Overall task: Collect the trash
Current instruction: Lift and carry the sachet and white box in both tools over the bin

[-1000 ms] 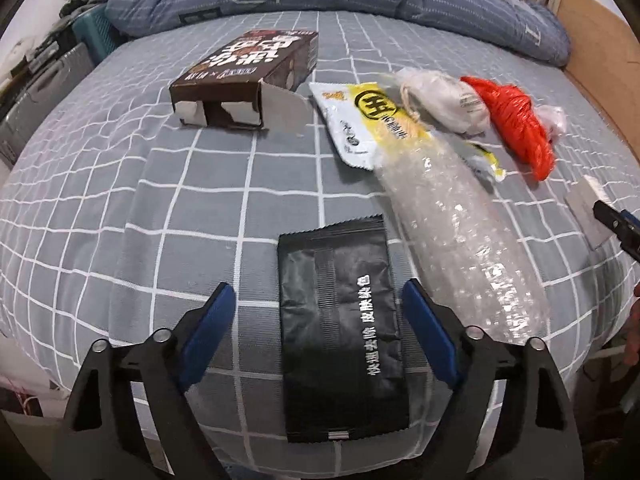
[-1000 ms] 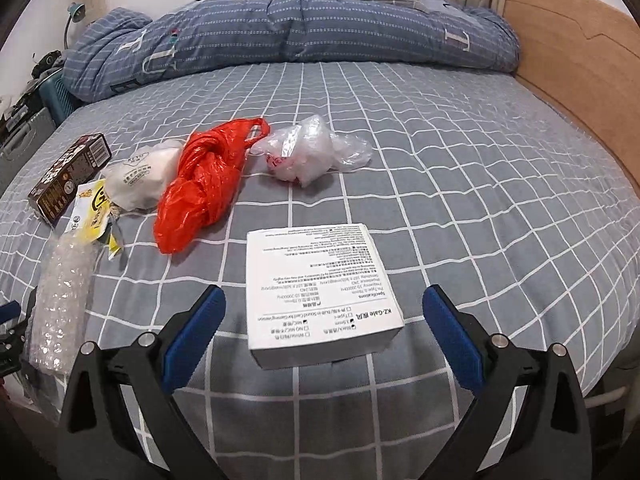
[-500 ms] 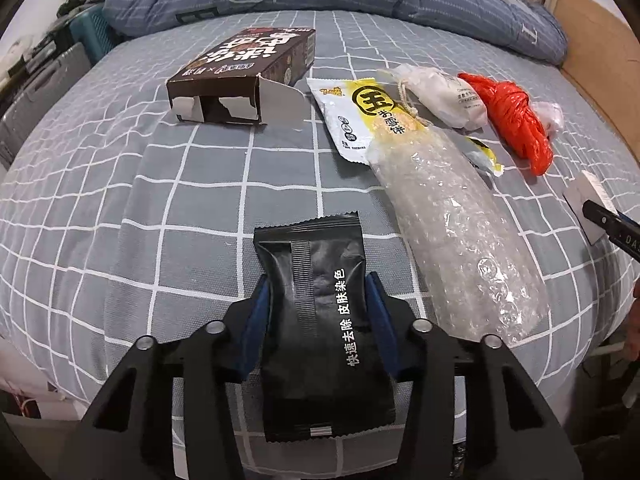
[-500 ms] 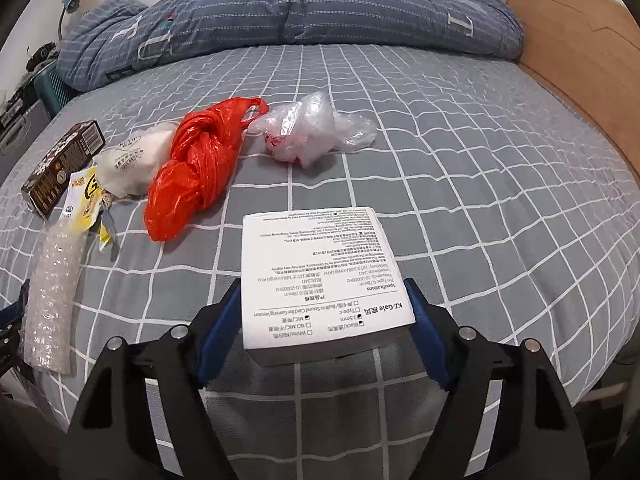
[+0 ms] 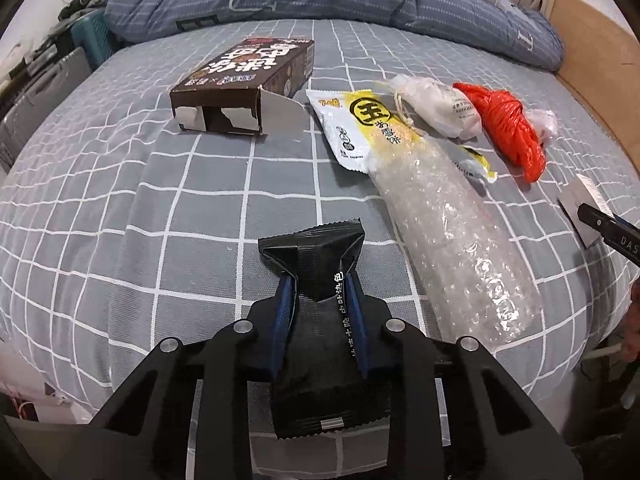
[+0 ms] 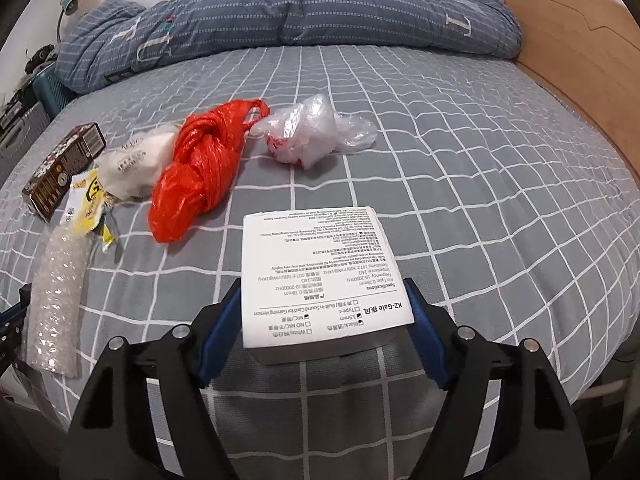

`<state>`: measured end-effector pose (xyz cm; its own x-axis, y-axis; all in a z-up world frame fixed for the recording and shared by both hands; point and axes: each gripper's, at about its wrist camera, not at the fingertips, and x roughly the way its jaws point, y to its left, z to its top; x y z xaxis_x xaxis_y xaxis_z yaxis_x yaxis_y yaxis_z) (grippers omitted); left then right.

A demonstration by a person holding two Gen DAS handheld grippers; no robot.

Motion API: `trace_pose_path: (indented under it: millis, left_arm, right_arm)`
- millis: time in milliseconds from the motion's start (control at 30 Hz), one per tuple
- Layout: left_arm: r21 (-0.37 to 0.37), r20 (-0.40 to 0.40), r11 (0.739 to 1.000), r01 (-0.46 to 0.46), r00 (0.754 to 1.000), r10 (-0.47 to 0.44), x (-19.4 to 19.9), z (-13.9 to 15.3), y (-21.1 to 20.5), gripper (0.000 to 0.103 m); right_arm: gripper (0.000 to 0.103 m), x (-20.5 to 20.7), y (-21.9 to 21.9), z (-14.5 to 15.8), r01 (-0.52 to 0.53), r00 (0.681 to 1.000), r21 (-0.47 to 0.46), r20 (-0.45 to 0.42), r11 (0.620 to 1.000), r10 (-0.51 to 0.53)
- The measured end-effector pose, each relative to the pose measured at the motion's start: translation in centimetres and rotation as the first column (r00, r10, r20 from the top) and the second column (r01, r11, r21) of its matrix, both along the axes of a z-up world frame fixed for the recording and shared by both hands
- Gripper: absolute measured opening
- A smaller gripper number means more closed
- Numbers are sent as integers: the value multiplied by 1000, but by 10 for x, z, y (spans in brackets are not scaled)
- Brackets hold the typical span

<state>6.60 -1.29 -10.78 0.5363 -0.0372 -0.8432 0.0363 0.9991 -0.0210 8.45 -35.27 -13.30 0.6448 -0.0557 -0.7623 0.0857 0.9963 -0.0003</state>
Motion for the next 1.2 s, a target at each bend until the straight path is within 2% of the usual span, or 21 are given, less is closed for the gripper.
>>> trace_pose_path:
  millis: [767,1200]
  left_arm:
    - [-33,104,999,9,995,-6,-24,53,-1,26]
    - [-75,170,997,16,985,-3,-60,86,0,26]
  right_arm:
    - [73,-44,32,62,-54,990,-30,126,998,57]
    - [73,-85,47,93,-76,978,-35,192,996,82]
